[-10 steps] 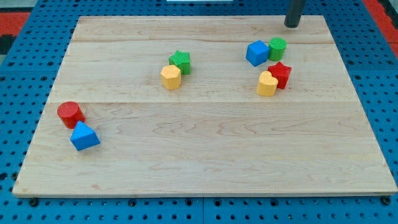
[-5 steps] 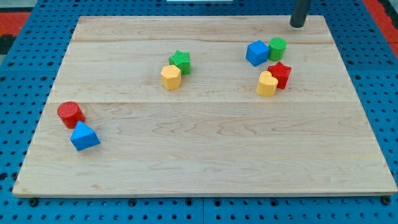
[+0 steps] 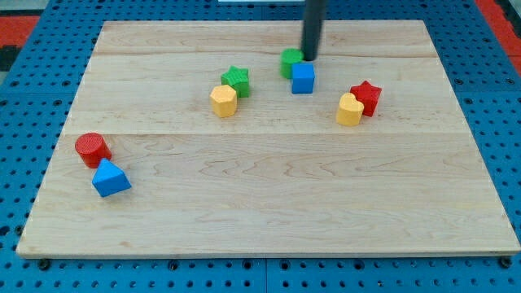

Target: Push the green circle into the green star

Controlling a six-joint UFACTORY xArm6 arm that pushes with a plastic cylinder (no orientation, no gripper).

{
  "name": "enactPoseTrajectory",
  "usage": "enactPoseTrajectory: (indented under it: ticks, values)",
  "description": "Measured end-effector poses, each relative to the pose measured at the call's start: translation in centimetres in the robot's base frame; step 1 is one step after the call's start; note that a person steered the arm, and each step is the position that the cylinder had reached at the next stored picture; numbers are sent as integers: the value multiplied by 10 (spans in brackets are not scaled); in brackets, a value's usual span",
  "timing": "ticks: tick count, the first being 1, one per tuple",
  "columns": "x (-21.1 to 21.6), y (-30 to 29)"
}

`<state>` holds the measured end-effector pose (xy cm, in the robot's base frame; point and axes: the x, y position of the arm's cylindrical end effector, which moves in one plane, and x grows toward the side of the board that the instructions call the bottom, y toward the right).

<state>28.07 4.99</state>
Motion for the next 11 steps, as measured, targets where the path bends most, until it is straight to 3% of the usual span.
enactPoseTrajectory:
  ticks: [1, 8, 11]
  values:
    - [28, -5]
    - [26, -15]
    - [61, -52]
